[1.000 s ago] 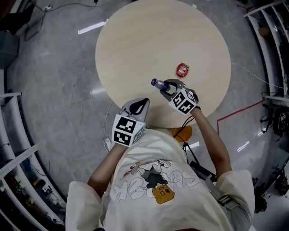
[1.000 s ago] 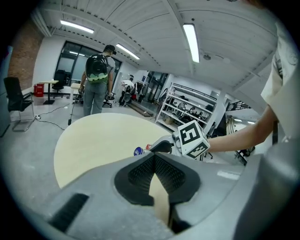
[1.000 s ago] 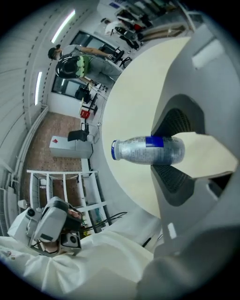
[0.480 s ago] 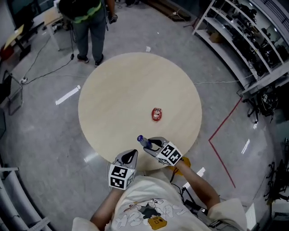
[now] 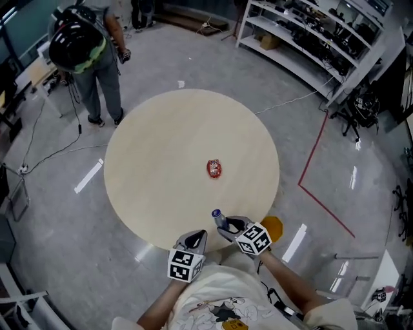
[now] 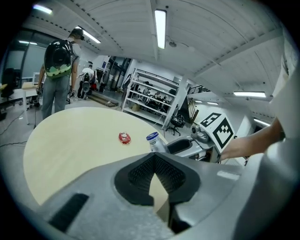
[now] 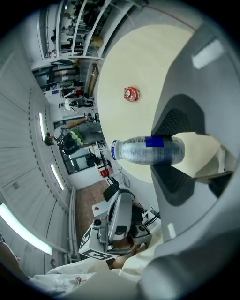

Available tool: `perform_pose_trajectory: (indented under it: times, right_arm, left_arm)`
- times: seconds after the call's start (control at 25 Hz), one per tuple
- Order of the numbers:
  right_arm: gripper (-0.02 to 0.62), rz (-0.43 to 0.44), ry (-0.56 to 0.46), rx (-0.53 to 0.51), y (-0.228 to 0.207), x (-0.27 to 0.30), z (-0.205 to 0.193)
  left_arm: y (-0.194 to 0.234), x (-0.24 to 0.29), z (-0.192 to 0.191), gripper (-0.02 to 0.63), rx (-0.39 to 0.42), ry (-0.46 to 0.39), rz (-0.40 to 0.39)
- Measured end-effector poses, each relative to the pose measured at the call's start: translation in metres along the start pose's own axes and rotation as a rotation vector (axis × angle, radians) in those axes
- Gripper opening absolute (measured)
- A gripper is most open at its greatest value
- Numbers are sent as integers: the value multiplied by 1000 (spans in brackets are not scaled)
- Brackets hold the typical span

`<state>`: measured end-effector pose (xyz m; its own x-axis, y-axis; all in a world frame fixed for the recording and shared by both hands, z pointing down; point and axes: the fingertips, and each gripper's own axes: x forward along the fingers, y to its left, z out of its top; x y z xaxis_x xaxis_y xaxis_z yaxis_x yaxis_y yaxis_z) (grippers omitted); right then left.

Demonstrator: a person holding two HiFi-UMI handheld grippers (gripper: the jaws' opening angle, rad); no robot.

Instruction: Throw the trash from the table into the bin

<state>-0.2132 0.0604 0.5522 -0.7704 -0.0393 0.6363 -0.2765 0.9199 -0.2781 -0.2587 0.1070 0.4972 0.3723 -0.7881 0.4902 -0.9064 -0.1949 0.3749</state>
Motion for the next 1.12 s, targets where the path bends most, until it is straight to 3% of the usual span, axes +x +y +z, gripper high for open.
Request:
perform_pose_trajectory:
  times: [0.24,0.52,1.12]
  right_arm:
    - [198,-56,-52,104,-9,-37,-12]
    - [198,-113,-71,193,-26,-70,-51]
    - [198,-192,-153,350,-92,-169,-124]
  left_arm:
    - [-28,15,7,6,58,32,-79]
    - [-57,38,3,6,80,65,-110]
    - [-171,124,-6,6,170,178,-209]
